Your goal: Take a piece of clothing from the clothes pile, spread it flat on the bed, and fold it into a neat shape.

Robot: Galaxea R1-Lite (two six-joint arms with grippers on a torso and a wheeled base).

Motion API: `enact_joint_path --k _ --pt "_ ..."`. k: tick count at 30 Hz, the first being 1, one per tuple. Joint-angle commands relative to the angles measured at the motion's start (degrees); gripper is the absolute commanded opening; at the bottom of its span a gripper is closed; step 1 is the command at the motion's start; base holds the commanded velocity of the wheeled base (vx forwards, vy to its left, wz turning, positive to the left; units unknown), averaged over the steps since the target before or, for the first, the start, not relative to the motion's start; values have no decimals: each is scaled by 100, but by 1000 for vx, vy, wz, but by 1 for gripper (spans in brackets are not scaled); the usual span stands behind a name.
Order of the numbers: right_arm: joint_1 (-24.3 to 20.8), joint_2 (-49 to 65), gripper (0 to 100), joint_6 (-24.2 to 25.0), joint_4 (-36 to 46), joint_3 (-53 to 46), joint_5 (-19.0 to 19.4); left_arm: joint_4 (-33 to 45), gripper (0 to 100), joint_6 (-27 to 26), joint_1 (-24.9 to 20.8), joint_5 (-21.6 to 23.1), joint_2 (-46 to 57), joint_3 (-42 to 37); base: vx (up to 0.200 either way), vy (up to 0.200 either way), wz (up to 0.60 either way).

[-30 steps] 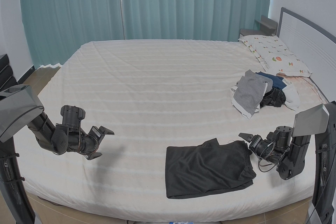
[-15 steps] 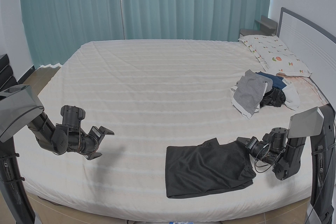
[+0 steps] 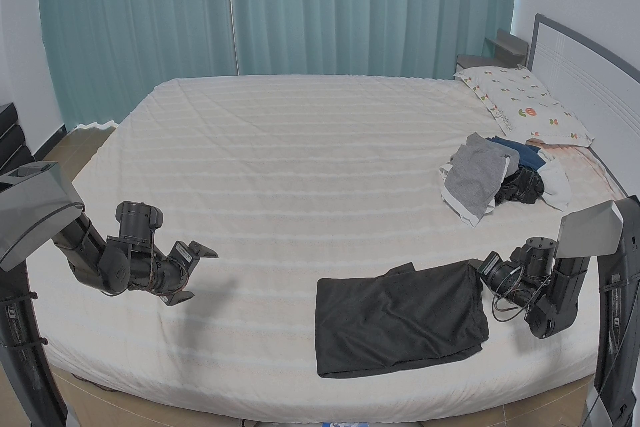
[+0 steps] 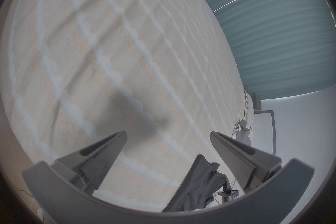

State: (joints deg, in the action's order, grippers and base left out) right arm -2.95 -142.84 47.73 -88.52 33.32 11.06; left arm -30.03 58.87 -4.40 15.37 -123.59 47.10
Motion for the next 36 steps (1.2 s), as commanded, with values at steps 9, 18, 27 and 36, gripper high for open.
enact_joint_path --k 9,18,27,36 --pt "49 10 0 0 1 17 -7 -3 100 2 -8 -96 -25 18 0 0 0" --pt "49 10 0 0 1 52 -95 -3 100 2 -8 -96 -25 18 0 0 0" --pt "49 -25 100 -9 27 17 -148 -3 100 11 -8 -96 -34 36 0 0 0" --pt "216 529 100 -299 -87 -906 54 5 100 11 -8 -96 -34 36 0 0 0"
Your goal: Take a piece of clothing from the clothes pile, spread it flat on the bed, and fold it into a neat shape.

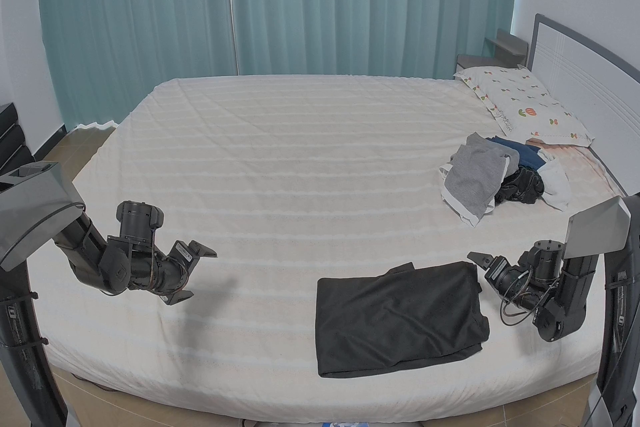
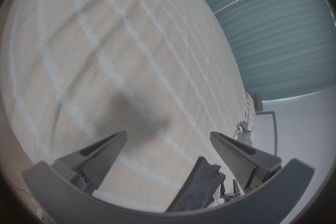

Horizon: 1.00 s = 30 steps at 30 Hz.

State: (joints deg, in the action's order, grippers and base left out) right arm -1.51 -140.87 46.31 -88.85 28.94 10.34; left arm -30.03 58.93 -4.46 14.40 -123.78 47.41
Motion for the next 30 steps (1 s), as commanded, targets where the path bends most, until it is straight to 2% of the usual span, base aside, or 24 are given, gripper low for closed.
enact_joint_path --k 1,3,6,15,25,26,30 --pt "72 377 100 -307 -54 -679 276 5 100 5 -2 2 -14 5 0 0 0" --pt "54 403 100 -518 -54 -943 452 14 100 5 -28 2 -14 14 0 0 0" --pt "37 394 100 -702 -54 -1110 539 14 100 5 -37 2 -14 5 -200 0 0" --pt "37 368 100 -887 -54 -1312 838 5 100 5 -37 -7 -41 5 -200 0 0" --pt "46 210 100 -1010 -54 -1171 847 -3 100 -101 -46 -7 -41 -39 0 0 0" --pt "46 174 0 -1028 -54 -1154 856 -3 100 -101 -46 -7 -41 -39 0 0 0" --pt "11 43 0 -1116 -54 -1092 830 -3 100 -92 -46 -16 -41 -30 0 0 0"
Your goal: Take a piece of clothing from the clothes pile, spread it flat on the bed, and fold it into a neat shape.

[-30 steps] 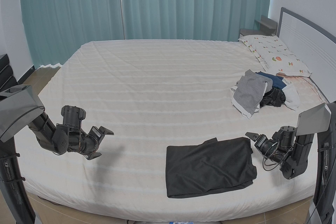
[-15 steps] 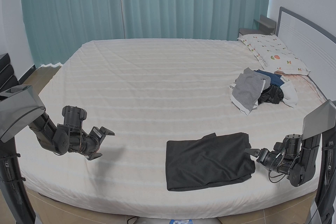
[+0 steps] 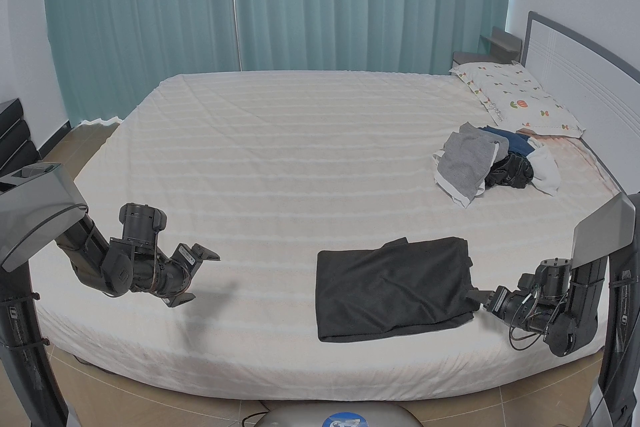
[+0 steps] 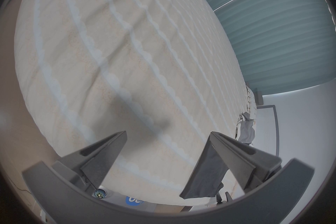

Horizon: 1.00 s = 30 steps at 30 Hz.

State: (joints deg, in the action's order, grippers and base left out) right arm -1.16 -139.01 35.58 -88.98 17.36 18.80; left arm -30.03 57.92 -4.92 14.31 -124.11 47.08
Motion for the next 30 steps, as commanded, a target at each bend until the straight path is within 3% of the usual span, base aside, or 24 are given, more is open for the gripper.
enact_joint_path --k 1,15,19,30 --pt "-25 -126 0 -43 -41 75 -34 -3 100 9 0 -7 -8 3 0 0 0" --pt "54 225 0 -87 -41 -312 -52 -3 100 18 0 -104 -16 21 0 0 0" --pt "248 278 0 -183 -41 -426 -52 -3 100 9 0 -104 -16 21 0 0 0" --pt "204 225 0 -447 -41 -576 -43 5 100 18 0 -113 -52 47 0 0 0"
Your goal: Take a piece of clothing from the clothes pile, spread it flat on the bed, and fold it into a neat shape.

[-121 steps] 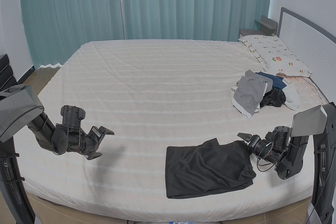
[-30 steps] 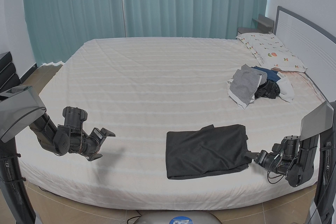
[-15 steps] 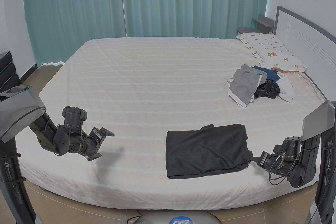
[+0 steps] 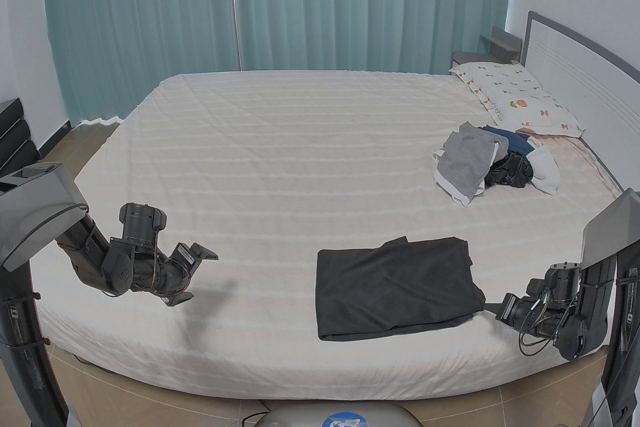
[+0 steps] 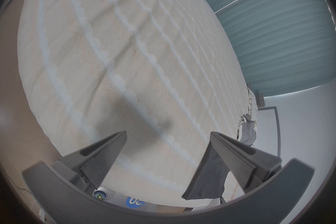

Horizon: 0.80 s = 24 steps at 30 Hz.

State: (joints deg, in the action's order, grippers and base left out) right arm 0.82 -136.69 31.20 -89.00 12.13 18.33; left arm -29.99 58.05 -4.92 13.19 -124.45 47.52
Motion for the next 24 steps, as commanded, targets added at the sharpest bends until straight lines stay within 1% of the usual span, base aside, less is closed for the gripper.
enact_joint_path --k 1,6,16,24 --pt "6 -6 0 -8 -38 -53 3 2 100 4 0 -1 -18 3 0 0 0" --pt "15 -24 0 -237 -29 -158 3 2 100 4 0 -1 -9 3 0 0 0" --pt "59 -50 0 -281 -29 -149 3 2 100 4 0 -1 -9 12 0 0 0" --pt "164 -112 0 -527 23 -176 3 2 100 22 0 -1 -18 21 0 0 0"
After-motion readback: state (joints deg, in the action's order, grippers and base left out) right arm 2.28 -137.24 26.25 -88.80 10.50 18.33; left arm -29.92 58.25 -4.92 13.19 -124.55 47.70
